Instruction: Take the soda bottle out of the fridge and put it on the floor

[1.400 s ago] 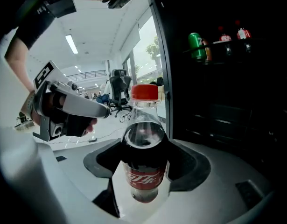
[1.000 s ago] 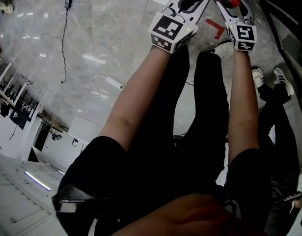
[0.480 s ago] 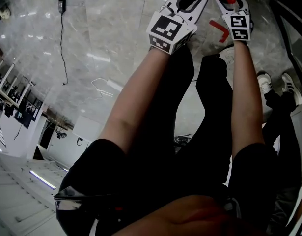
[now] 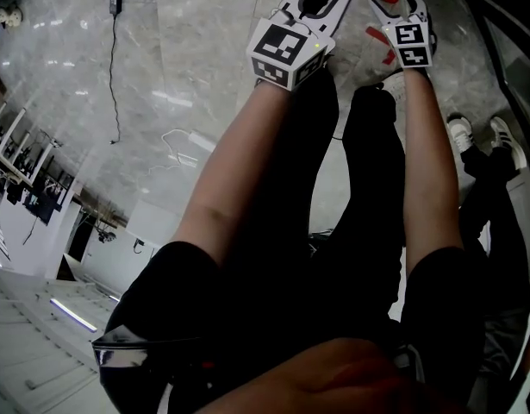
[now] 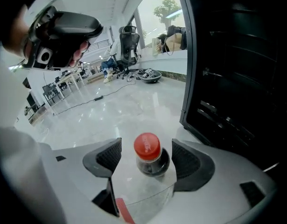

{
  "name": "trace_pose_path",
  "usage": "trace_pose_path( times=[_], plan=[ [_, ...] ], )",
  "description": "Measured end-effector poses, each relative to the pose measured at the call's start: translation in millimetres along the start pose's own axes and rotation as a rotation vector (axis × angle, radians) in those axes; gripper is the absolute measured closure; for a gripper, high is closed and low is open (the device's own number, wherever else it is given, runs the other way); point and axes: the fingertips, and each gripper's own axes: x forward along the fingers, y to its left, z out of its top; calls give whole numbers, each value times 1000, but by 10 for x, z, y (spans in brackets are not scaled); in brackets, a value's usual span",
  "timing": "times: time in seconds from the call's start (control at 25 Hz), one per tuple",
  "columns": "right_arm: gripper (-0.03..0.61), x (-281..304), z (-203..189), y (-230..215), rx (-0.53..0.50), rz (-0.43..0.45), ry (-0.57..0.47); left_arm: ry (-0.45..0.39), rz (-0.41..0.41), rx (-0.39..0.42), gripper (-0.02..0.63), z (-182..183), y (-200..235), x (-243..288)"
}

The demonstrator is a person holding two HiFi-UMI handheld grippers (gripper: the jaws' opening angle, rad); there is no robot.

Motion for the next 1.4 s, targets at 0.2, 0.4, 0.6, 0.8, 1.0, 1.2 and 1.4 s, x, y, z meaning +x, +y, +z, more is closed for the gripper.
trace_pose_path(
  times=[0.2, 0.4, 0.6, 0.8, 1.0, 1.2, 1.4],
  plan=[
    [261, -817, 505, 210, 56, -12, -39, 24, 8, -16, 607, 274, -349, -457],
    [262, -2034, 1554, 272, 188, -10, -232, 10, -33, 37, 607, 937, -876, -1006],
    [483, -3315, 2649, 390, 152, -3, -458, -84, -79, 76, 608, 1881, -1342, -1361],
    [566, -4596, 3378, 747, 128, 53, -551, -128, -138, 78, 609, 2690, -2101, -1942],
    [566, -5546, 4114, 856, 71, 15, -596, -165, -247, 185, 609, 3528, -2734, -2394],
    [566, -6215, 4513, 1017, 35, -11, -604, -184, -329, 298, 609, 4126, -3340, -2830],
    [566, -6696, 4818, 1221, 22, 1, -638, -182, -379, 305, 609, 4423, -3646, -3247]
  ],
)
